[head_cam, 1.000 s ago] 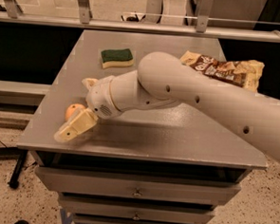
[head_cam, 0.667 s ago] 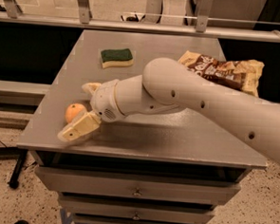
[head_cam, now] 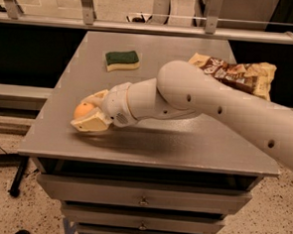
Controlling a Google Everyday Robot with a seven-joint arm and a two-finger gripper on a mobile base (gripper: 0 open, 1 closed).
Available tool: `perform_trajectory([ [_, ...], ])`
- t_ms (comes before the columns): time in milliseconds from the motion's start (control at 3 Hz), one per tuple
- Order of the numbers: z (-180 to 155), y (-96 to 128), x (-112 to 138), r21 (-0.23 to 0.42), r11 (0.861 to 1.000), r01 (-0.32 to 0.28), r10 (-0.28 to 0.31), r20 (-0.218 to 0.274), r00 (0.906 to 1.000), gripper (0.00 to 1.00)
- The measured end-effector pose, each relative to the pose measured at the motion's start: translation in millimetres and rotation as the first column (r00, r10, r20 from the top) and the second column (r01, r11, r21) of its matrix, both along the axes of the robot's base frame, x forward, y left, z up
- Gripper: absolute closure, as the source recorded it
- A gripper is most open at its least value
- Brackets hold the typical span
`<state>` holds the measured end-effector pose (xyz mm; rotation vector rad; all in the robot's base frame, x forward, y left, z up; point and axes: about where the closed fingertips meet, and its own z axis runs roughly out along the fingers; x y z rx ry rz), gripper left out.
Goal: Move orange near sponge
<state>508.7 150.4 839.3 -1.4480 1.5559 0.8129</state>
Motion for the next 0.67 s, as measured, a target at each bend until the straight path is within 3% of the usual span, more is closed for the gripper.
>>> perform_trajectory([
  [333, 10.6, -20.2, 20.7, -0.026, 0.999, 0.025, -0.024, 0.038, 0.999, 0.85],
  [667, 40.7, -66.2, 74.7, -0.034, 0.994, 0.106, -0.101, 0.109, 0.9888, 1.0],
])
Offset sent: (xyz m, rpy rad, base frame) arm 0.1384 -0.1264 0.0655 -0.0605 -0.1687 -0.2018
